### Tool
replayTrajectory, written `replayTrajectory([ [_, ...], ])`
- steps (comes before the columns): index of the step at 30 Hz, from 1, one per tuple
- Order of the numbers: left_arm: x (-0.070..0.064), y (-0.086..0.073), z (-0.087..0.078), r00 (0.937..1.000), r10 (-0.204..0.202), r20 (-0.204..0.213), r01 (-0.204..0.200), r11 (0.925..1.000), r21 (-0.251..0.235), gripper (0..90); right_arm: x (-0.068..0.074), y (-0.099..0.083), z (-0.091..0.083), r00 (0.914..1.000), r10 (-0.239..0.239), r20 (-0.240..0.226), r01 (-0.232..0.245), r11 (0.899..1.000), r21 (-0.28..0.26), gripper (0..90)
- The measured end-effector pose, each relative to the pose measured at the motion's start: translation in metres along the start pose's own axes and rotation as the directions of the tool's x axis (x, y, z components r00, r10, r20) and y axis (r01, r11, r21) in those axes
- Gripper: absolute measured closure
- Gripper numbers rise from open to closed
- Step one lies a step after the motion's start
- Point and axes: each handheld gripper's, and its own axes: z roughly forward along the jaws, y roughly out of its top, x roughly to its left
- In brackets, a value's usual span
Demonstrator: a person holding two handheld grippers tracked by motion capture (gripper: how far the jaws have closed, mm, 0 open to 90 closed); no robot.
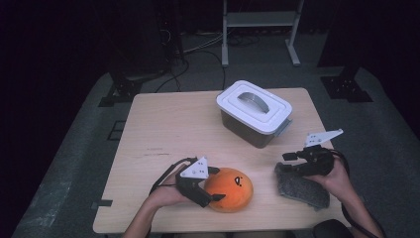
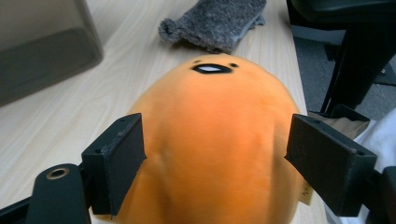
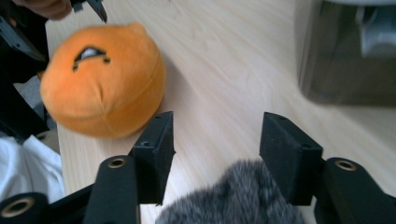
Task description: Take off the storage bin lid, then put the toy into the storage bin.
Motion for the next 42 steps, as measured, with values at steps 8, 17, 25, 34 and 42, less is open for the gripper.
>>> replayTrajectory([
  [8,0.005,0.000,-0.013,0.9984,-0.025,-0.050,0.024,0.9992,-0.033,15.6,0.003,0.028,0.002,0.9992,-0.039,0.005,0.039,0.999,-0.030,36.2],
  [17,0.009,-0.002,-0.023,0.9948,-0.059,-0.083,0.054,0.9967,-0.060,13.1,-0.004,0.056,0.002,0.9978,-0.062,0.023,0.063,0.996,-0.055,32.4],
  [25,0.007,-0.014,-0.035,0.9858,-0.103,-0.132,0.093,0.9922,-0.083,8.6,-0.009,0.084,0.005,0.9941,-0.100,0.043,0.102,0.994,-0.048,29.6],
  [34,-0.005,-0.044,-0.058,0.9606,-0.178,-0.214,0.155,0.9806,-0.120,8.2,-0.016,0.115,0.013,0.9891,-0.134,0.062,0.136,0.990,-0.027,29.1],
  [42,-0.012,-0.054,-0.068,0.9502,-0.191,-0.246,0.164,0.9782,-0.128,7.2,-0.021,0.130,0.028,0.9897,-0.134,0.050,0.135,0.991,-0.015,29.2],
])
